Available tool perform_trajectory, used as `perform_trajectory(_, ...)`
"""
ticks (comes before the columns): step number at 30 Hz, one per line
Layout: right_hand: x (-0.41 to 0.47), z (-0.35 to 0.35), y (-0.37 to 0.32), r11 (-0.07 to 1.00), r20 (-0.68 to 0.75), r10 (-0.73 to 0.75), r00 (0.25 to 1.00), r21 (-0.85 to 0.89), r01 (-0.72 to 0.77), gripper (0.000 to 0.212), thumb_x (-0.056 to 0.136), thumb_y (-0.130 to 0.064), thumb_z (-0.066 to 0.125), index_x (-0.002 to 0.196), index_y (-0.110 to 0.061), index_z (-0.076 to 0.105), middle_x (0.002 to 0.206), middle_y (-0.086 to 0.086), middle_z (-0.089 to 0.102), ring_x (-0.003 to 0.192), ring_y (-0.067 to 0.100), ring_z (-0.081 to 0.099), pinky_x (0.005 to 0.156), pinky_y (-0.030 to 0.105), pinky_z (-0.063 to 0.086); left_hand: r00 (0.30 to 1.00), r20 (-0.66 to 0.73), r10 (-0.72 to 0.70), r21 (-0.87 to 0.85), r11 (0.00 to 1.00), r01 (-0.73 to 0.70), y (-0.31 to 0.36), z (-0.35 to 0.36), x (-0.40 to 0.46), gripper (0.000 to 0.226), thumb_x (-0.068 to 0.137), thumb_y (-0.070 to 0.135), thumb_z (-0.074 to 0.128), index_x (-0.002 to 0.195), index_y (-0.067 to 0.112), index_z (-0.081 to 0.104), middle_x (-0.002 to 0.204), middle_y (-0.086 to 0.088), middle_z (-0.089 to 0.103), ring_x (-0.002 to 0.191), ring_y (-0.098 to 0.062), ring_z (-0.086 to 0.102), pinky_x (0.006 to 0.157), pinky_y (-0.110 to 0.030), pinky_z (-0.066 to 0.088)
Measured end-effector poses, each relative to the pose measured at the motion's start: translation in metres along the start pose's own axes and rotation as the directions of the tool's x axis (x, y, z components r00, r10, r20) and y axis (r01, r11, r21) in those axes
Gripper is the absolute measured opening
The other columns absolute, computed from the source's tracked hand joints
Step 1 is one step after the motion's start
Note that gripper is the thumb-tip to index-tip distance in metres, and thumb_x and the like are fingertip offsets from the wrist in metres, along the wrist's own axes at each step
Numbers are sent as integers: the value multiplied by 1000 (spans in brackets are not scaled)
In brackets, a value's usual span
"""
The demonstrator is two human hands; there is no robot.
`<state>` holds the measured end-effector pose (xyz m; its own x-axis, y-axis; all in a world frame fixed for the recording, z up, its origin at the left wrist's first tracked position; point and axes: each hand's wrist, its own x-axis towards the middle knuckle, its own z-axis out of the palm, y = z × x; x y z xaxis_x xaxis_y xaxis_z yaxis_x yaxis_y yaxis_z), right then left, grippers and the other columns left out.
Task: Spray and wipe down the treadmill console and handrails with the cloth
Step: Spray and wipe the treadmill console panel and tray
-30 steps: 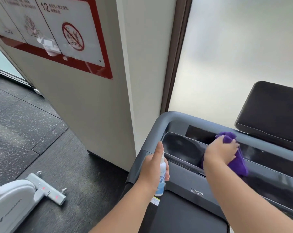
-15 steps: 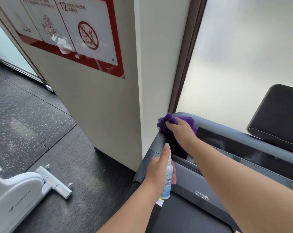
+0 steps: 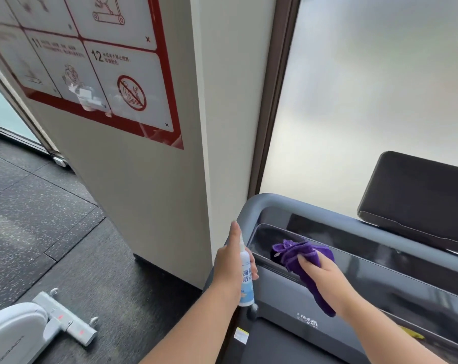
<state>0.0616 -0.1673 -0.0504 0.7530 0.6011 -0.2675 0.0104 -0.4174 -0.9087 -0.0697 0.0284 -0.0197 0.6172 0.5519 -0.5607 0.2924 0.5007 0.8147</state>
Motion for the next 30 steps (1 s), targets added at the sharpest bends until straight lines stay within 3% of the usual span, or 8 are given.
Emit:
perform_trajectory(4,-7,-1,-5,1000,-10,4,1000,19,-3,23,94,-49,55,94,-35,73,80,-14,72,68,0,60,76,27,48,991,-122,57,49,997,-52,31,-3,12,81,83,88,49,53,13,51,50,-11,55,39,-24,53,44,-26,49)
perform_trajectory(8,-5,1,-6,999,-13,16,1000,41,-15,25,93,-48,55,95,-31,73,76,-13,70,66,2,58,76,30,47,981,-145,128,183,978,-100,48,-4,20,76,80,81,47,52,11,49,45,-7,51,36,-24,49,57,-35,54)
perform_trajectory(11,-7,4,-7,998,-31,21,999,57,-19,26,92,-49,56,100,-32,74,76,-13,70,65,3,56,74,28,48,974,-172,150,273,957,-99,49,-4,25,68,81,73,46,55,11,49,43,-3,51,34,-23,48,55,-32,51)
perform_trajectory(17,-9,6,-8,996,-28,10,1000,91,-7,19,104,-34,56,107,-32,75,99,-6,79,86,3,67,83,24,52,977,-207,55,216,976,-9,36,-19,25,62,80,67,51,60,9,49,48,-4,50,35,-21,45,57,-34,49)
perform_trajectory(20,-11,7,-11,987,8,-14,1000,159,13,23,106,-26,55,114,-29,76,104,-5,79,97,4,70,86,13,51,979,-187,78,202,979,-39,36,-21,19,58,75,66,52,53,13,48,52,-6,50,37,-21,43,58,-35,48)
perform_trajectory(23,-13,7,-11,986,20,-15,1000,165,11,22,106,-26,56,118,-25,74,101,-3,76,92,7,67,86,22,50,979,-178,95,230,972,-52,36,-24,13,54,72,61,52,38,21,44,52,-8,49,40,-22,40,57,-35,45)
perform_trajectory(26,-15,6,-11,992,-3,-7,1000,127,8,20,106,-27,57,114,-30,75,109,-6,79,101,9,70,95,32,50,983,-171,73,212,977,-35,33,-26,6,61,75,68,53,53,12,49,51,-8,49,39,-23,43,50,-30,47)
perform_trajectory(30,-22,13,-14,996,-53,-67,996,56,70,27,105,-25,59,105,-49,72,104,-18,79,100,-5,70,86,18,45,975,-212,71,256,967,-15,31,-28,-3,55,72,62,54,54,10,48,53,-10,51,41,-24,45,49,-30,49)
